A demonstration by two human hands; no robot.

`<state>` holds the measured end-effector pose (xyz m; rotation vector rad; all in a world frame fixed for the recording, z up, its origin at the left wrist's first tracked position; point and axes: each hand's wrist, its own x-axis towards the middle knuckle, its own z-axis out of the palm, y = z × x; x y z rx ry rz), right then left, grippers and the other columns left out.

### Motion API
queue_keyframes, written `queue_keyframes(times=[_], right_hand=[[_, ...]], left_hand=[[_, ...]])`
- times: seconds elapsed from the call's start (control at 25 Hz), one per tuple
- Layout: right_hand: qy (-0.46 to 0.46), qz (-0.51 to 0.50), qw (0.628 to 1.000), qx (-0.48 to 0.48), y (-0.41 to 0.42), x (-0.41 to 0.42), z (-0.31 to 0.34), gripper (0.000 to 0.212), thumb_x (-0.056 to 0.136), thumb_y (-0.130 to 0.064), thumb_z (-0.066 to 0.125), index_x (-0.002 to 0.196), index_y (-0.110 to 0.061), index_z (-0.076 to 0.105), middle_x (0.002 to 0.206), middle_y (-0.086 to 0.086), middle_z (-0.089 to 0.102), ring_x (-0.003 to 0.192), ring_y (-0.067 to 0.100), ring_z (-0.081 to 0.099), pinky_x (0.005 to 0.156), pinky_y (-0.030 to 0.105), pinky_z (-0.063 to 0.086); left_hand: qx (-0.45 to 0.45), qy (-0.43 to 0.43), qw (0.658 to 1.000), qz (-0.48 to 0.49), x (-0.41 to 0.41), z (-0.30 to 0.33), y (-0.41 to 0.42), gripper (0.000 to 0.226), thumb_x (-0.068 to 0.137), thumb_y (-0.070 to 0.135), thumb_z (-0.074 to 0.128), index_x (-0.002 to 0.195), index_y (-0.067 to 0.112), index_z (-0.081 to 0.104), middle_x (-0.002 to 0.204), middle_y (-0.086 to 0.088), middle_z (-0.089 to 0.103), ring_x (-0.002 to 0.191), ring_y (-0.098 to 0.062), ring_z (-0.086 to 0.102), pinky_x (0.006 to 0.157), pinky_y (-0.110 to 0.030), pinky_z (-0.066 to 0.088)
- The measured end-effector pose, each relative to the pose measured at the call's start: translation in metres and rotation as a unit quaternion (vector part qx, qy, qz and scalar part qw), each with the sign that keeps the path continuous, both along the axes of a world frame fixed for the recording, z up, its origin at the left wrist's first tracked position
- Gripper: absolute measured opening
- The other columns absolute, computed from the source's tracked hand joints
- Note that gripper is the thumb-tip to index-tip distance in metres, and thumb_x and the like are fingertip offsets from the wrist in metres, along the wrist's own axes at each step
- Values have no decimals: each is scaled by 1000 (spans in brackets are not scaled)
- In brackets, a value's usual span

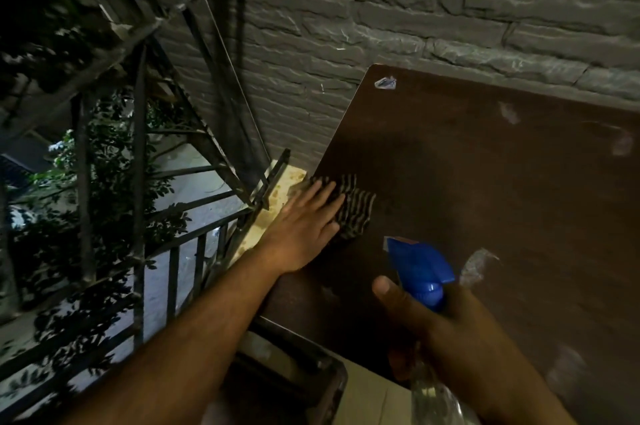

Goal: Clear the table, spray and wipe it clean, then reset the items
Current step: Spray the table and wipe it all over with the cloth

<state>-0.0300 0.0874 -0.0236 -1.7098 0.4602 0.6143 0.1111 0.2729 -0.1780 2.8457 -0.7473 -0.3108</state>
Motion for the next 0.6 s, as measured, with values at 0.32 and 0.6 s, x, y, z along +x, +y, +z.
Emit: queue_keyframes(times=[0.32,0.6], right_hand=[[11,-4,999,32,13,-18,-5,48,46,-63,66,90,-44,61,55,13,68,49,24,64,52,32,51],[14,18,1000,2,19,-32,-7,43,54,-61,61,95,-49,54,51,0,69,47,16,64,48,17,49]], left_hand=[[-9,-17,999,-44,-69,6,28,57,101,44,27,153,30,8,159,12,-10,144,-4,-24,117,-30,-16],[18,44,998,32,-4,6,8,56,103,41,25,154,28,6,162,5,-8,146,-11,-20,119,-36,-9]])
